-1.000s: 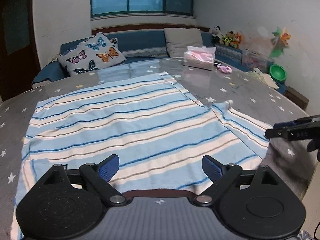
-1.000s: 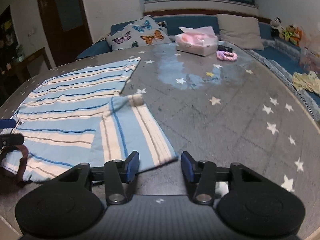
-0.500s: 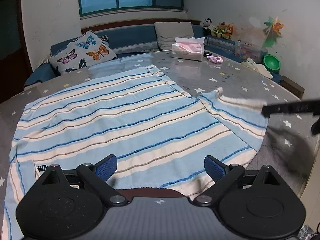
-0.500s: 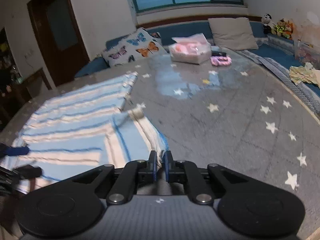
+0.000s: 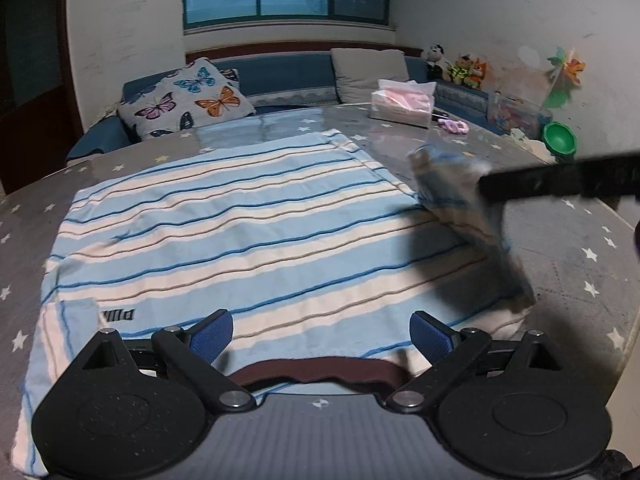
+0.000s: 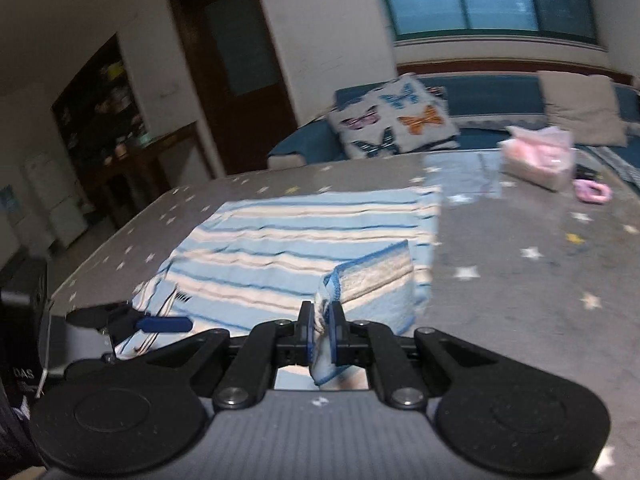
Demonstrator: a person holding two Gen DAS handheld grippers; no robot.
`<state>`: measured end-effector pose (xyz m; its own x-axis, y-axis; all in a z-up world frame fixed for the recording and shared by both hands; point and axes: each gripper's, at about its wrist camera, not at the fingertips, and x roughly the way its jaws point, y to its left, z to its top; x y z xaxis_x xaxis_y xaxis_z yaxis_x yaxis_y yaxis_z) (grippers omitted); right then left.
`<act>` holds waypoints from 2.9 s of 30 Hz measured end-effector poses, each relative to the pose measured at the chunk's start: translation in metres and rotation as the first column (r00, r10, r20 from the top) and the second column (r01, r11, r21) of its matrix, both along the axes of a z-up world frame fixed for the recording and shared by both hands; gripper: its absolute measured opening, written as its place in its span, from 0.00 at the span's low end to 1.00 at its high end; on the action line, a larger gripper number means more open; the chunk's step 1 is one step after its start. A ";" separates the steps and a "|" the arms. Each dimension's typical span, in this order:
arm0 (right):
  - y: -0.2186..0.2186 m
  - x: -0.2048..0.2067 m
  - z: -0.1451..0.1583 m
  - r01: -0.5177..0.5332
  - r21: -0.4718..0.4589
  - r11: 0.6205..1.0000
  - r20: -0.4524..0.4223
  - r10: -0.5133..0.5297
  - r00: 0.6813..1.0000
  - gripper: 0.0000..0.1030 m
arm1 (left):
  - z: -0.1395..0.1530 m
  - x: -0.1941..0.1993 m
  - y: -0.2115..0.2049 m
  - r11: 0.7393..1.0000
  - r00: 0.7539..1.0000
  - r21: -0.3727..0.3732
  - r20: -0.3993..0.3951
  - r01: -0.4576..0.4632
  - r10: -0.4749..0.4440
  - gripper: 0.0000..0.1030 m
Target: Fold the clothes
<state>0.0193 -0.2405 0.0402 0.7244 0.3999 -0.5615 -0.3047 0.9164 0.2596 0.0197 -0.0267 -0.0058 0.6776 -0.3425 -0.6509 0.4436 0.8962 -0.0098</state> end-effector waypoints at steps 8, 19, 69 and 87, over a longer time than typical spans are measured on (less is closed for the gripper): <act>0.024 0.005 -0.020 -0.075 -0.040 0.996 -0.060 0.072 0.996 0.13 | 0.000 0.004 0.011 1.000 1.000 0.000 -0.004 -0.030 0.030 0.96; -0.005 0.068 -0.041 -0.028 -0.262 0.965 -0.082 0.007 0.997 0.13 | 0.001 0.021 -0.017 1.000 1.000 0.008 -0.012 0.007 -0.007 0.98; 0.057 -0.035 -0.047 -0.455 -0.465 0.759 -0.126 0.452 0.883 0.50 | -0.003 -0.071 0.116 0.946 0.999 0.324 0.032 0.014 -0.026 0.93; 0.066 -0.027 -0.047 -0.460 -0.465 0.756 -0.119 0.462 0.879 0.44 | 0.000 -0.026 0.116 0.977 0.992 0.174 0.013 0.120 -0.124 0.15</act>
<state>-0.0073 -0.1749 -0.0071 0.5230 0.3765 -0.7647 -0.7218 0.6728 -0.1624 -0.0064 0.0891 -0.0054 0.6535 -0.3073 -0.6918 0.5478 0.8227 0.1520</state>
